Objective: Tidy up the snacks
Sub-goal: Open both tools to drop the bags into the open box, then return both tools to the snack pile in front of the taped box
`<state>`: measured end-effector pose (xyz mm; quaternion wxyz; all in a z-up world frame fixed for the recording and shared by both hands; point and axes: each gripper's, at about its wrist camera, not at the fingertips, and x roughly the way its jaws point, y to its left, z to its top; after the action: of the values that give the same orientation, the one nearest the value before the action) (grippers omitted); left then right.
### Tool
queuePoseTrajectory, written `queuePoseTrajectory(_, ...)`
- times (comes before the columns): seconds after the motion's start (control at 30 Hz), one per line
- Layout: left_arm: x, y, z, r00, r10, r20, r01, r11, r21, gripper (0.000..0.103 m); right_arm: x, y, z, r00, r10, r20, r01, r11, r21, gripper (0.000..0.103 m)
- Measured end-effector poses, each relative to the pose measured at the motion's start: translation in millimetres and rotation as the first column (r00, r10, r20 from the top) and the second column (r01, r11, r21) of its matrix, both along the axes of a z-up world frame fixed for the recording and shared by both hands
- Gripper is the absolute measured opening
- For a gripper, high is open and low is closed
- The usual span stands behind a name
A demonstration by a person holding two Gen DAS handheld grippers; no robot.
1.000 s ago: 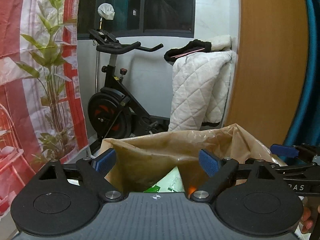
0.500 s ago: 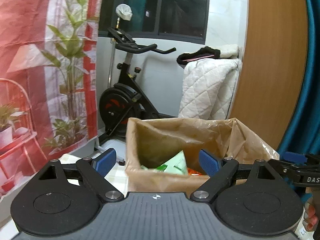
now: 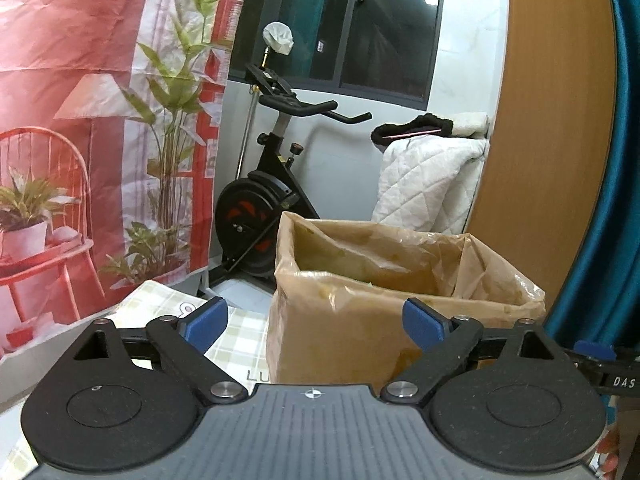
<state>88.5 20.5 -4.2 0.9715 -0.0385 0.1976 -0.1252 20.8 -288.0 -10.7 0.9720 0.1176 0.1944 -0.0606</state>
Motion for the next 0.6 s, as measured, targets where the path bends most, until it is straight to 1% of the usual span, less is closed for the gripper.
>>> queuePoseTrajectory(0.07, -4, 0, -5, 1.0, -0.002, -0.004, 0.002, 1.0, -0.006, 0.097, -5, -1, -8, 1.0, -0.001, -0.005, 0.001, 1.0, 0.001, 0.103)
queuePoseTrajectory(0.2, -11, 3, -14, 0.999, 0.027, -0.029, -0.027, 0.999, -0.03, 0.098, -15, -3, -25, 0.999, -0.008, -0.031, 0.009, 1.0, 0.012, 0.103)
queuePoseTrajectory(0.27, -14, 6, -19, 0.999, 0.03, -0.027, -0.031, 0.999, -0.039, 0.098, -18, -4, -29, 0.999, -0.014, -0.031, 0.015, 1.0, 0.015, 0.103)
queuePoseTrajectory(0.37, -18, 10, -22, 0.999, 0.029, -0.024, -0.03, 0.999, -0.033, 0.098, -25, -4, -35, 0.999, -0.021, -0.024, 0.021, 1.0, 0.012, 0.103)
queuePoseTrajectory(0.53, -23, 13, -29, 0.999, 0.033, -0.022, -0.034, 0.999, -0.032, 0.098, -32, -4, -46, 0.999, -0.031, -0.039, 0.031, 0.999, 0.009, 0.103)
queuePoseTrajectory(0.6, -26, 12, -33, 0.999, 0.04, -0.026, -0.04, 0.999, -0.017, 0.098, -34, -4, -50, 0.999, -0.034, -0.04, 0.034, 0.999, 0.009, 0.103)
